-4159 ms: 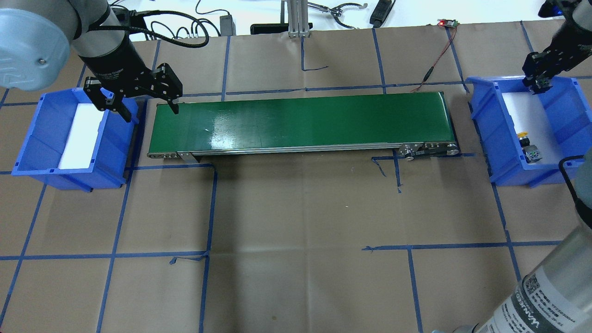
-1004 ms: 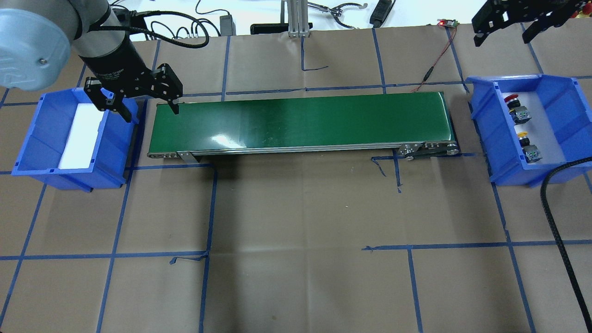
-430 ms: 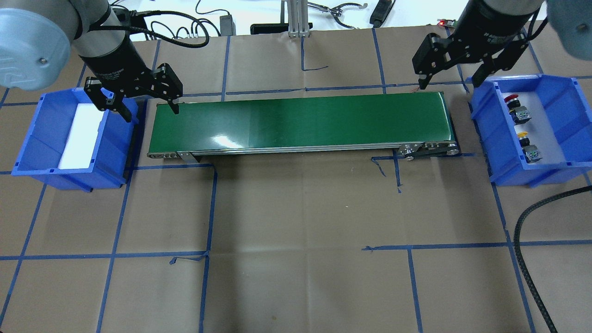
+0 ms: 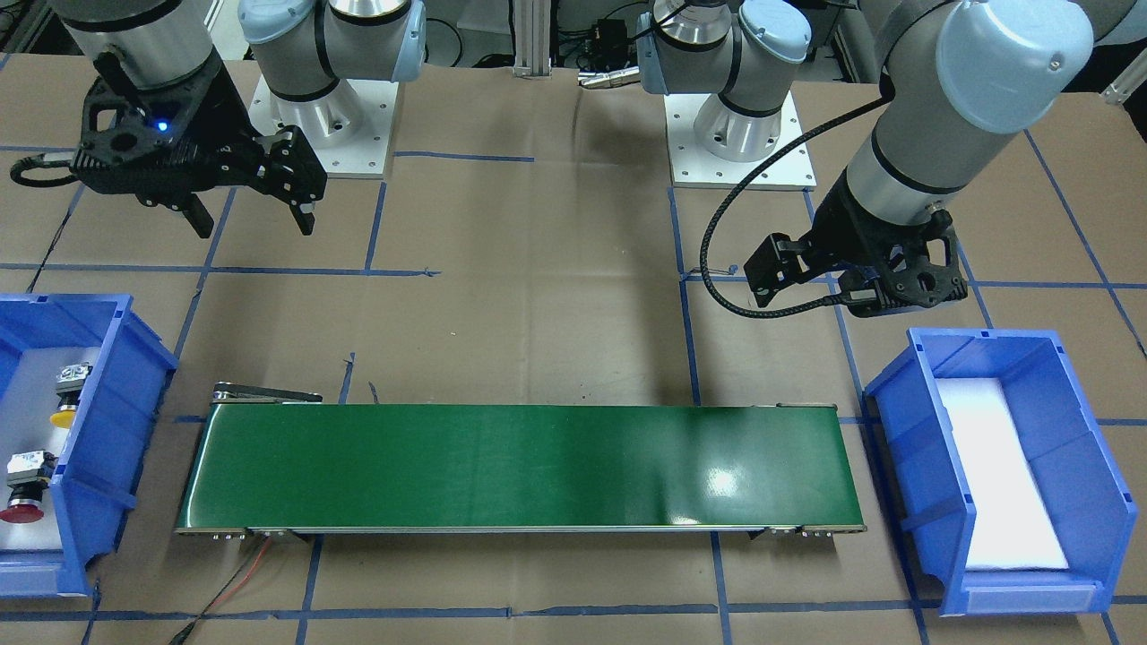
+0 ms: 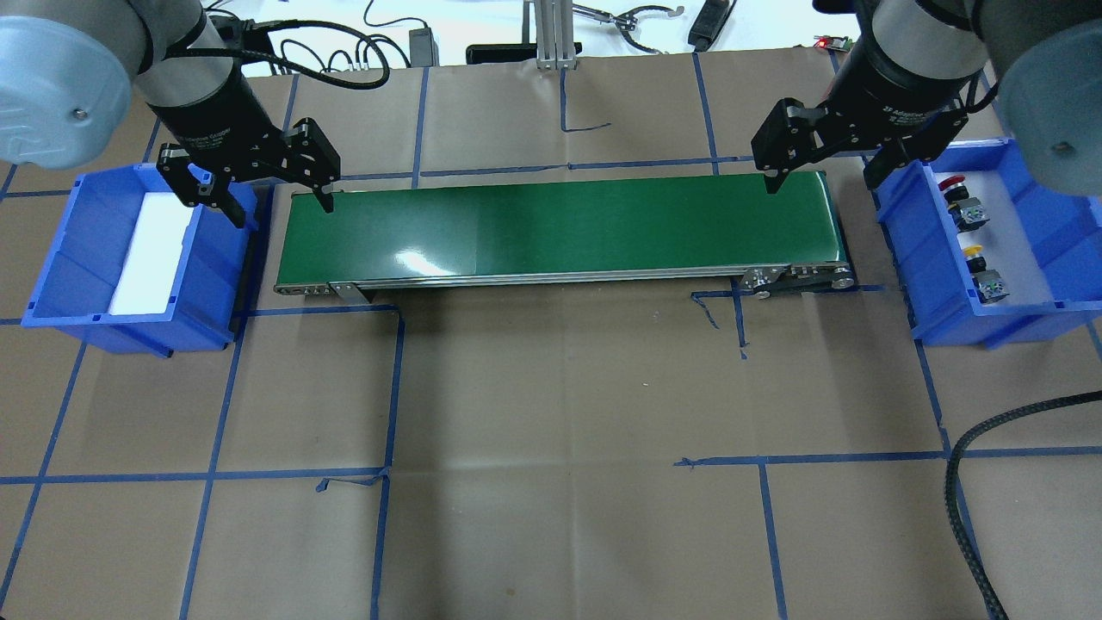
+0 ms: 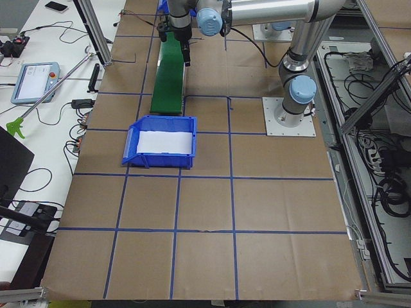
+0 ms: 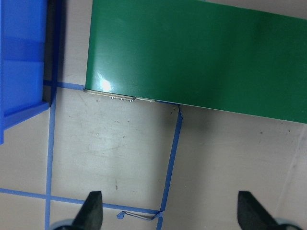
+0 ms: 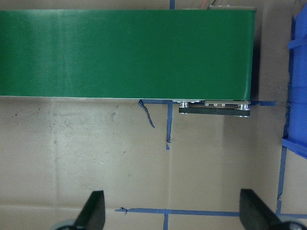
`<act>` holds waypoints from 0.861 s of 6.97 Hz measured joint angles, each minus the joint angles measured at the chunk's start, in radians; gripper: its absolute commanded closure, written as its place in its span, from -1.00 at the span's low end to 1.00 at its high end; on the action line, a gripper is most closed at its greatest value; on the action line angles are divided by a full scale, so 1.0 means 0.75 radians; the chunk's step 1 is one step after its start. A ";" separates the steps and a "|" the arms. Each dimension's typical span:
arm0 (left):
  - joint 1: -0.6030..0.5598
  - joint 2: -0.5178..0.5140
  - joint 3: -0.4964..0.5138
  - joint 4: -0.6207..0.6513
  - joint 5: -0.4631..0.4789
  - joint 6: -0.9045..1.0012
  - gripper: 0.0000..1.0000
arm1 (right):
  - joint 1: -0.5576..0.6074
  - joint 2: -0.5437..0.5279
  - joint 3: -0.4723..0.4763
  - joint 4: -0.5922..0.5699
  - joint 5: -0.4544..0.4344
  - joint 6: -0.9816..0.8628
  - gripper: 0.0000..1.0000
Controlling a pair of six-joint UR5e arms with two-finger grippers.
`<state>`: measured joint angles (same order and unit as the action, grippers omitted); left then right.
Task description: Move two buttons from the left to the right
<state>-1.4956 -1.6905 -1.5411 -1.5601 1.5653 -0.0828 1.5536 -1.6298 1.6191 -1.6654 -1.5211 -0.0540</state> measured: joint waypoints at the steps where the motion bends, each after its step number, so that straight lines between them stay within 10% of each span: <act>1: 0.000 0.000 0.000 0.000 -0.001 0.000 -1.00 | 0.025 -0.022 0.007 -0.007 -0.002 0.001 -0.99; 6: 0.000 0.001 -0.003 0.000 -0.003 0.000 -1.00 | 0.059 -0.026 0.012 0.017 -0.005 0.002 -0.99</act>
<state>-1.4956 -1.6896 -1.5431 -1.5601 1.5634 -0.0828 1.5983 -1.6492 1.6279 -1.6525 -1.5252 -0.0522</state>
